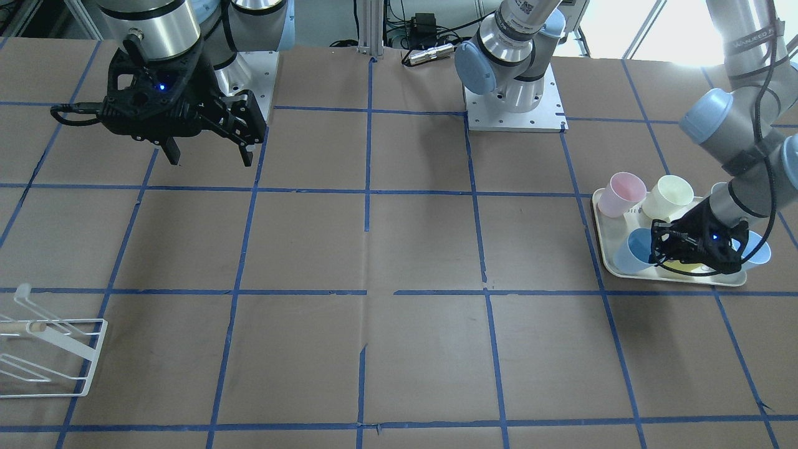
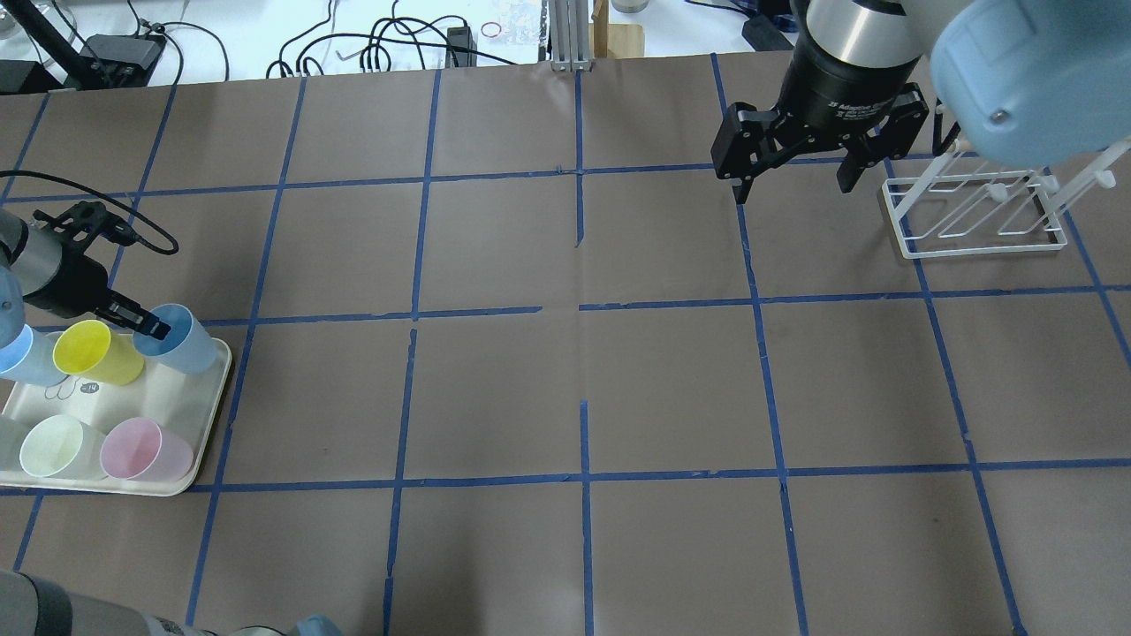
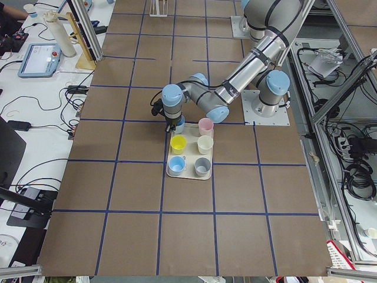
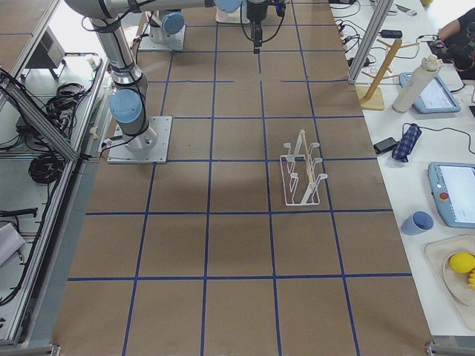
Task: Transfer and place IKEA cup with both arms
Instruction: 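Lower the cup onto the tray and open the left gripper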
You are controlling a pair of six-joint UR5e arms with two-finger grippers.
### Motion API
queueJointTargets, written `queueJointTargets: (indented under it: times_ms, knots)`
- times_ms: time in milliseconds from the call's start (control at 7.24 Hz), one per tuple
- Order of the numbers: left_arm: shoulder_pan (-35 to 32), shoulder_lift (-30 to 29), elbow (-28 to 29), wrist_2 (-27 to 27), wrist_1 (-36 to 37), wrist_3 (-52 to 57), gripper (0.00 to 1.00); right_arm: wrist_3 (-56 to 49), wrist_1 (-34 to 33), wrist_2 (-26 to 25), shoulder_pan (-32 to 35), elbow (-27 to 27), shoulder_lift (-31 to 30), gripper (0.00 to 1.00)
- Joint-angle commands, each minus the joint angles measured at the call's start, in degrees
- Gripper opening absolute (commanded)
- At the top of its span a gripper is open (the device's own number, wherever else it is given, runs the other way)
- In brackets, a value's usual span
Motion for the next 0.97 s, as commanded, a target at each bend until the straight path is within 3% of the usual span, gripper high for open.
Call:
queueJointTargets:
  times_ms: [0,138,276,414,552,829]
  knots:
    - [0.1,-0.1,-0.8,0.2,-0.6,-0.3,0.0,2.2,-2.5,-0.1,0.0,0.3,0.3,1.0]
    - [0.1,0.0,-1.2,0.4,-0.3,-0.3,0.12,1.8,-2.5,-0.2,-1.0,0.3,0.3,1.0]
    - [0.0,-0.1,-1.4,0.2,0.1,-0.4,0.32,2.0,-2.5,-0.2,-1.5,0.3,-0.1,1.0]
    - [0.0,-0.1,-0.9,0.2,0.2,-1.5,0.73,2.2,-2.5,-0.1,-1.6,0.3,-0.1,1.0]
    - [0.0,-0.1,-0.8,0.1,-0.2,-3.1,0.96,2.3,-2.5,-0.1,-1.7,0.3,-0.1,1.0]
    - [-0.8,0.9,0.9,0.3,-0.6,-5.6,1.0,2.2,-2.5,-0.1,-1.6,0.4,-0.1,1.0]
